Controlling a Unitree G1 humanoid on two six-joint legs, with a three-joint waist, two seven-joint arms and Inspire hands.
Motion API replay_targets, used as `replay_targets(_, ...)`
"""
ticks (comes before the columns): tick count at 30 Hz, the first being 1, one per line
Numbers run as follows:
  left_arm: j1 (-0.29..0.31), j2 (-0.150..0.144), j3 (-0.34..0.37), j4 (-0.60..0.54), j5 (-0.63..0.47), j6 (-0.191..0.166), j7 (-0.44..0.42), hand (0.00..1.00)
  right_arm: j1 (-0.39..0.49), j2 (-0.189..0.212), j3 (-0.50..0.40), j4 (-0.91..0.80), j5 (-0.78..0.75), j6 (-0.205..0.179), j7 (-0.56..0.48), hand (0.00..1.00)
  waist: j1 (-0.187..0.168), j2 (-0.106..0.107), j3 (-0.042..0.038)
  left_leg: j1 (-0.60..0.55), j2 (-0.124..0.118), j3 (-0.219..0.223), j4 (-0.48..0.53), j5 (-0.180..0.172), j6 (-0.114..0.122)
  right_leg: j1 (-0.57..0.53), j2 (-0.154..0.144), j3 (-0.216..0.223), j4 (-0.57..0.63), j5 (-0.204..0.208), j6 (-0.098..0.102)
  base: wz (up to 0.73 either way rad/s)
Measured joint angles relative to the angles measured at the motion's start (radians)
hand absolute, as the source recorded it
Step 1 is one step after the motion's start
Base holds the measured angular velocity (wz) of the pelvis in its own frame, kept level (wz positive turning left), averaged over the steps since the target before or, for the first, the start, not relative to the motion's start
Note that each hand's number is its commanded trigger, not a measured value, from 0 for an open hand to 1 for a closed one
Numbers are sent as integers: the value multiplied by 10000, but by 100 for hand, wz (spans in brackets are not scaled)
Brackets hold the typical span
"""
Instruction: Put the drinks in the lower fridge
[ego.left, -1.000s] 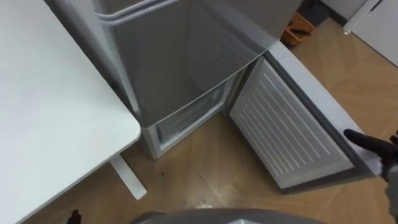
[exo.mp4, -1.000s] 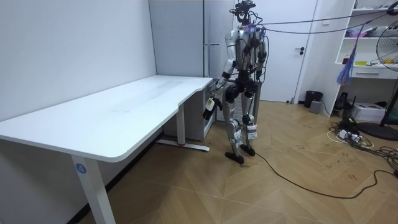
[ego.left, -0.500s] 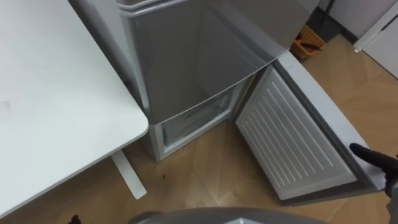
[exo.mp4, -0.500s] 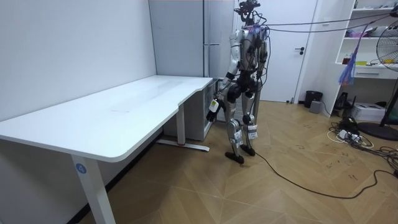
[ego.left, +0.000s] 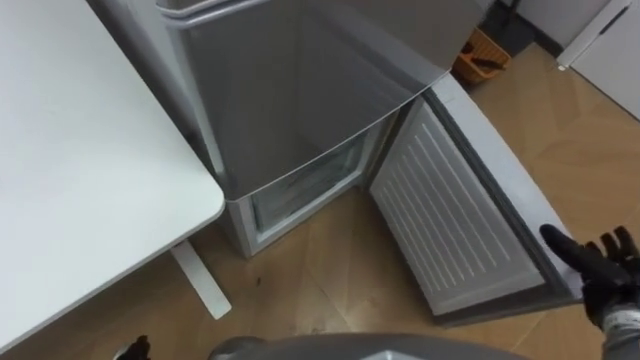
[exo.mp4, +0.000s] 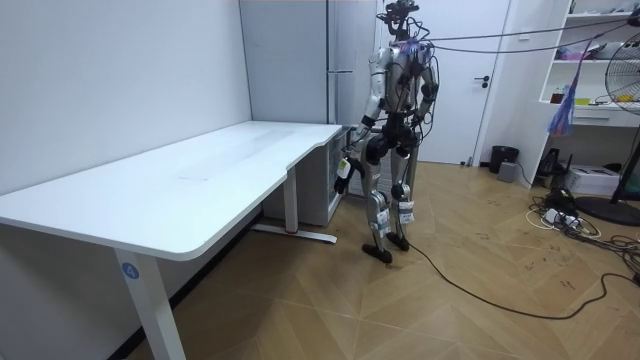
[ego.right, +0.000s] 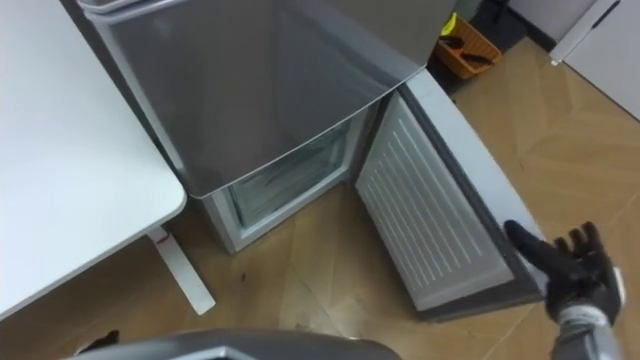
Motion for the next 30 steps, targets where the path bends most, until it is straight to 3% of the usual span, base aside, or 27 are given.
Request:
replay_targets(4,-152,-6,-518,-21,-39,233,53,0,790,151,1104,-1227,1727,22,561,0,1,33,15,-195,12,-3,29,14,-81,-273,25,-1,34,71,-114,-18)
replay_targets(7,-244,-14,-960,-23,-36,342,95,0,778,184,1986,-1688,2388,141,1002,0,-9,121,48,-604,-3,-86,174,124,-82,-666,35,-19,24,124,-130,-14)
replay_targets(11,-217,-37,-1121,-17,-176,350,97,0,252,114,3075,-1833,2740,925,1342,0,215,238,101,-721,-12,-96,141,289,-91,-858,16,-46,66,104,-180,1)
replay_targets(12,-210,-49,-1135,-15,-256,329,103,0,-90,108,3446,-1836,2729,1184,1385,0,335,282,135,-731,-26,-161,140,307,-104,-852,16,-96,69,92,-194,11)
replay_targets(16,-307,-43,-1233,-15,-778,277,198,0,-1222,85,4243,-1862,2684,1849,1430,0,499,310,141,-906,-181,-605,151,424,-113,-841,-16,-377,51,74,-301,38)
replay_targets(20,-205,-50,-1675,-18,-977,220,275,0,-1935,-167,4571,-2106,2682,2188,1431,0,650,287,123,-903,-245,-827,161,439,-99,-727,-64,-655,8,19,-287,28)
replay_targets(26,-235,-45,-1711,-171,-981,217,322,0,-2175,-234,4556,-2250,2691,2689,1437,0,665,244,100,-711,-288,-812,77,439,-96,-416,-91,-774,-146,-21,-214,8)
replay_targets(30,-250,-36,-1812,-419,-981,218,328,0,-2287,-269,4552,-2456,2671,2732,1438,0,624,271,128,-671,-309,-772,0,438,-94,-323,-98,-767,-183,-59,-175,5)
